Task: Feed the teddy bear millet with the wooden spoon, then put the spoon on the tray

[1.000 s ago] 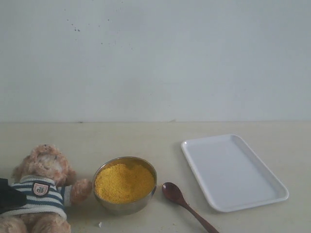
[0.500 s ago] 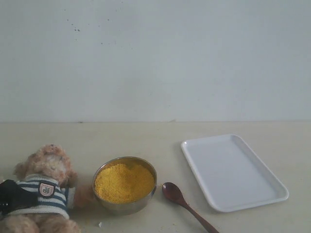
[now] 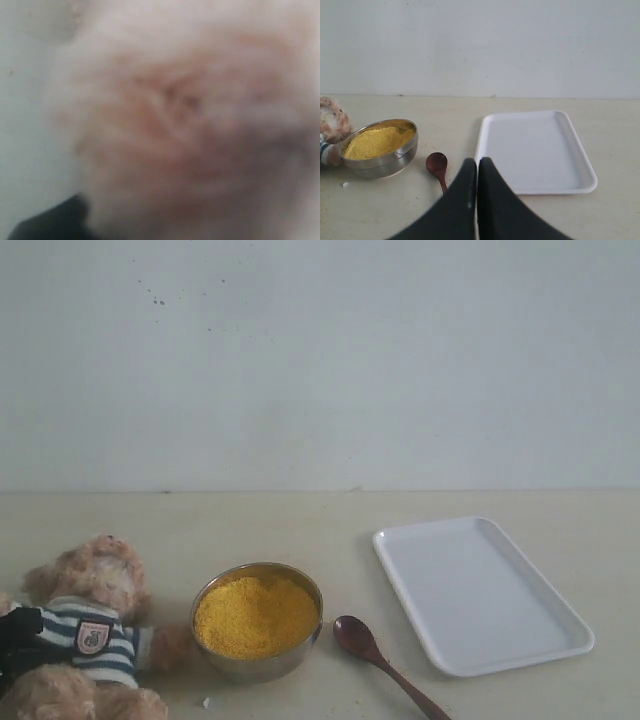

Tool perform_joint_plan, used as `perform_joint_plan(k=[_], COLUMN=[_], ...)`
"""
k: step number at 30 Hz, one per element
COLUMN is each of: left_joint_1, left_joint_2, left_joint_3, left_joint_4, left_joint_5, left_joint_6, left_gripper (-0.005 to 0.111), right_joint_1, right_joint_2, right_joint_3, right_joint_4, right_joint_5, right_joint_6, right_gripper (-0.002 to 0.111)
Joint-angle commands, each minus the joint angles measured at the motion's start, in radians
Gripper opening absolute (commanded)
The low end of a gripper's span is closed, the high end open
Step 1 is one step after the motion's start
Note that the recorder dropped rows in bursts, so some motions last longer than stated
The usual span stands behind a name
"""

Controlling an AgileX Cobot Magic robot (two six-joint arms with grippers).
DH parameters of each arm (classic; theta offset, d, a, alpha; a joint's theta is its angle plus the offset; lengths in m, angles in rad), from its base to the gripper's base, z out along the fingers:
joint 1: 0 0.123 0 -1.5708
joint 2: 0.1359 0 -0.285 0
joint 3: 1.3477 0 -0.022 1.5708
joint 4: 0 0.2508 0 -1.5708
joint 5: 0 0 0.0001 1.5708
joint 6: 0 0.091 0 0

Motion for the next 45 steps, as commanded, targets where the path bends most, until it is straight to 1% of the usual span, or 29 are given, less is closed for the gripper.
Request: perform_joint_plan(k=[1, 3, 6, 8, 11, 14, 19, 39, 41, 43, 45], left_joint_1=[0.074, 0.137, 0.237, 0.260, 0.260, 0.260, 0.260, 0.260, 0.260, 0.260, 0.260], left_joint_2=[-0.165, -0.277, -0.451, -0.520, -0.616, -0.644, -0.654, -0.654, -0.654, -0.654, -0.654], left_joint_3=[0.014, 0.055, 0.135, 0.164, 0.243, 0.272, 0.273, 0.273, 0.273, 0.273, 0.273], left_joint_4=[0.129, 0.227, 0.415, 0.467, 0.490, 0.466, 0.463, 0.463, 0.463, 0.463, 0.463], left_joint_5=[0.190, 0.228, 0.296, 0.321, 0.369, 0.397, 0.452, 0.456, 0.456, 0.456, 0.456], left_joint_6=[-0.122, -0.214, -0.346, -0.394, -0.443, -0.448, -0.448, -0.445, -0.445, -0.445, -0.445], left_gripper=[0.004, 0.004, 0.004, 0.004, 0.004, 0.004, 0.004, 0.004, 0.004, 0.004, 0.004], right_joint_1=[-0.002, -0.002, -0.002, -0.002, -0.002, -0.002, -0.002, -0.002, -0.002, -0.002, -0.002], right_joint_2=[-0.004, -0.004, -0.004, -0.004, -0.004, -0.004, -0.004, -0.004, -0.004, -0.004, -0.004], right_joint_3=[-0.001, -0.001, -0.001, -0.001, -0.001, -0.001, -0.001, -0.001, -0.001, -0.001, -0.001], right_joint_4=[0.001, 0.001, 0.001, 0.001, 0.001, 0.001, 0.001, 0.001, 0.048, 0.178, 0.270], right_joint_5=[-0.010, -0.010, -0.010, -0.010, -0.010, -0.010, -0.010, -0.019, -0.041, -0.088, -0.131], right_joint_6=[-0.007, -0.007, -0.007, -0.007, -0.007, -0.007, -0.007, -0.007, 0.029, 0.156, 0.272], right_gripper=[0.000, 0.000, 0.000, 0.000, 0.000, 0.000, 0.000, 0.000, 0.000, 0.000, 0.000])
